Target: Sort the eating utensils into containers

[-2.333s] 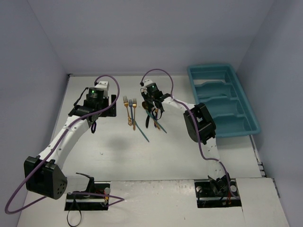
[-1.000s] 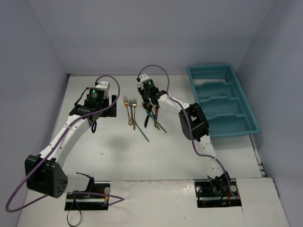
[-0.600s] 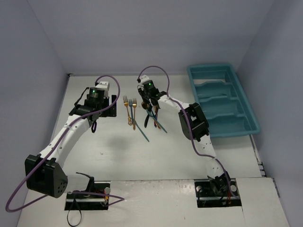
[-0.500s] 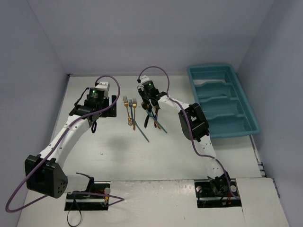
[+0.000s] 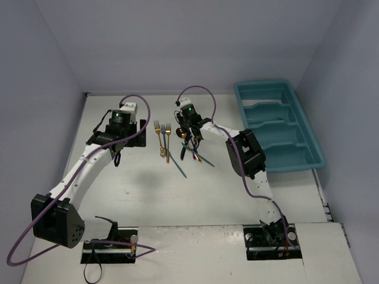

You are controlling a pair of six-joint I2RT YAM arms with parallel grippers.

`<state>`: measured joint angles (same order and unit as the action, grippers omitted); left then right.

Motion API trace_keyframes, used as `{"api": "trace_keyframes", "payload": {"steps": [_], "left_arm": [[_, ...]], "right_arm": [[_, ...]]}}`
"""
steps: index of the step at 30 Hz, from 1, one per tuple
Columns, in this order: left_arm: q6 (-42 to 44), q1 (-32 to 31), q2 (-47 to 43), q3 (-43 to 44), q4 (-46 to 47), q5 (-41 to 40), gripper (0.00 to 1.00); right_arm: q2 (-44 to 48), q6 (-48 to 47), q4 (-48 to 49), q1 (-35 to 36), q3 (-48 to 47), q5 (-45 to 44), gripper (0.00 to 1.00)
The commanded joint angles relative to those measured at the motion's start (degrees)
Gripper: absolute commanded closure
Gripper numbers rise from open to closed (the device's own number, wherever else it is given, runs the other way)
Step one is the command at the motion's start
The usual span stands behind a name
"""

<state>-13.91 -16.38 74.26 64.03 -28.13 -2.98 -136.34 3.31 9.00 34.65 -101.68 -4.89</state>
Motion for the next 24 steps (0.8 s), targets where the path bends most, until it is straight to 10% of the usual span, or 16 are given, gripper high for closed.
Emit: {"api": "trace_keyframes", "payload": {"steps": [1, 24], "left_arm": [[-0.5, 0.3, -0.71, 3.01, 1.15, 0.16, 0.22], [-0.77, 0.27, -0.87, 3.21, 1.06, 1.34, 0.22]], "right_arm": [[4.7, 1.65, -2.23, 0.5, 2.1, -2.5, 0.75], [16.9, 2.96, -2.41, 0.76, 11.24, -1.44, 0.74]]}}
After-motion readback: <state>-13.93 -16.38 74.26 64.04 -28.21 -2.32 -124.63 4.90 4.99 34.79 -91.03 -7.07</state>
